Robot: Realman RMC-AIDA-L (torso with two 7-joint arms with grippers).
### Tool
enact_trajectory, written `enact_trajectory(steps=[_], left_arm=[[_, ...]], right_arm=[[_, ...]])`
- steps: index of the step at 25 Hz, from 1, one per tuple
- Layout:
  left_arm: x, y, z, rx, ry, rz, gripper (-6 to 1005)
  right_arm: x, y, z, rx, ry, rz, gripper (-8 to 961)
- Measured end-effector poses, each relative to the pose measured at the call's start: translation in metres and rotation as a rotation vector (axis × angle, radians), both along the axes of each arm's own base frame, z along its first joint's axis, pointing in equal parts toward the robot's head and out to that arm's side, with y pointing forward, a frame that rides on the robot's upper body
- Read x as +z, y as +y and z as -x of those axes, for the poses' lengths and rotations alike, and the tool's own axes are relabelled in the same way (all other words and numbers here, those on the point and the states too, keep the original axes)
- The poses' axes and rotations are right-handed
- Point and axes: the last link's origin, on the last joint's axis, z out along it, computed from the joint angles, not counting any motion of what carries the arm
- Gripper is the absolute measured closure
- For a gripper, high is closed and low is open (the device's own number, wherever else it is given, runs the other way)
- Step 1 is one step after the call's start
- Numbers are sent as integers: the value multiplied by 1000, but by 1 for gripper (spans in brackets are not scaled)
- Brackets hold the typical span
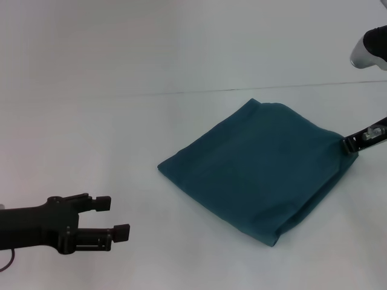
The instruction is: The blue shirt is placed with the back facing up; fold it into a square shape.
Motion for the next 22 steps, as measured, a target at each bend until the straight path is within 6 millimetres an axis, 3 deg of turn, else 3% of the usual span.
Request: enact_trajectory(steps=[8,16,22], left_arm=[[-5,0,0,26,-10,-3,51],[-6,-3,6,62,-13,-14,51],[-6,-5,9,72,-14,-17,50]], right_arm=[[-5,4,10,36,54,26,924],[-4,9,0,14,-7,5,863],[12,8,-9,-8,-9,-70,818]])
